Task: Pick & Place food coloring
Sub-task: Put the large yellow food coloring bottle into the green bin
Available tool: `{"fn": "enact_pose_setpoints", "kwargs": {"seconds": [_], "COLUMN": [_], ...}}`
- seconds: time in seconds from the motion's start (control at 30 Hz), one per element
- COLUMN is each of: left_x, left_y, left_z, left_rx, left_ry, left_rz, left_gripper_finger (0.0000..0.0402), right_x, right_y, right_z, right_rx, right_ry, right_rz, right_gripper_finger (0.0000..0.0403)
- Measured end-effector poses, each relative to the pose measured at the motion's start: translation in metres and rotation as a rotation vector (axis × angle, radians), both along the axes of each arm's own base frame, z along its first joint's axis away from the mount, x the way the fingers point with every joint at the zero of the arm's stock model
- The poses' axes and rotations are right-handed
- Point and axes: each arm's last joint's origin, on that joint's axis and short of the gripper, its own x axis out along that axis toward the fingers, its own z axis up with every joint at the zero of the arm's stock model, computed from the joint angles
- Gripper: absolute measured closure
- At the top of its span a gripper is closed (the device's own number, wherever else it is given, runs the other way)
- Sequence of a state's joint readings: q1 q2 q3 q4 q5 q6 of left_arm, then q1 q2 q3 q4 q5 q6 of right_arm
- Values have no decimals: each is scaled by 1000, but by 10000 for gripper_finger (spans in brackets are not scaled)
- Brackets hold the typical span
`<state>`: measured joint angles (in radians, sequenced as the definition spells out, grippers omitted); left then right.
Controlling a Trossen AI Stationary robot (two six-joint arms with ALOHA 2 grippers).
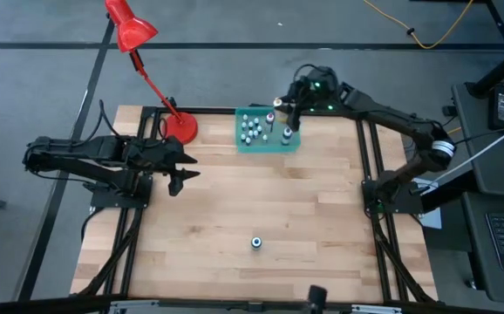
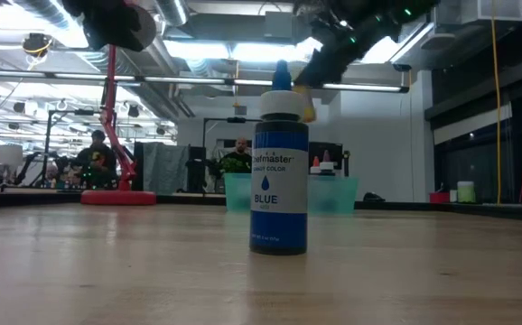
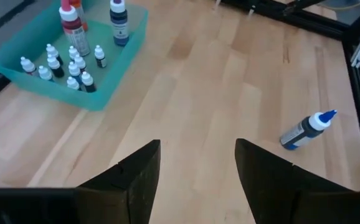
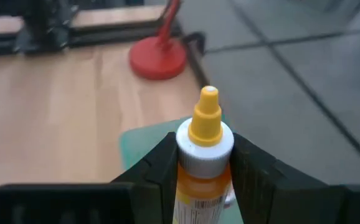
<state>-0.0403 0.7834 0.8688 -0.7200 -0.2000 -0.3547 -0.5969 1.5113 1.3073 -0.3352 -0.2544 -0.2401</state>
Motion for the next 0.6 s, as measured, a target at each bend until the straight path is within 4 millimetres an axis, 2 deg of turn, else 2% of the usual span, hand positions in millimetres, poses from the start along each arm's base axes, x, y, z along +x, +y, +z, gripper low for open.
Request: {"fn": "enact_pose_setpoints", "kwargs": {"seconds": [0.13,0.33,0.6], "left_x": [0,-1,-1], "left_y": [1,3,6], "left_z": [0,0,1], "left_rx": [34,70,105], "left_ry": [2,-1,-13], "left_rz": [30,91,190], "left_gripper_finger": [199,200,200], "right_x": [-20,-36,-58], "right_y": [-8,-12,-22], "right_z": [-29,-72,-98], "right_rx": [-37,-93,-159], "right_ry": [-94,-120,-180], "right_rz": [-60,-85,-127], "right_gripper_finger": [282,282,281]}}
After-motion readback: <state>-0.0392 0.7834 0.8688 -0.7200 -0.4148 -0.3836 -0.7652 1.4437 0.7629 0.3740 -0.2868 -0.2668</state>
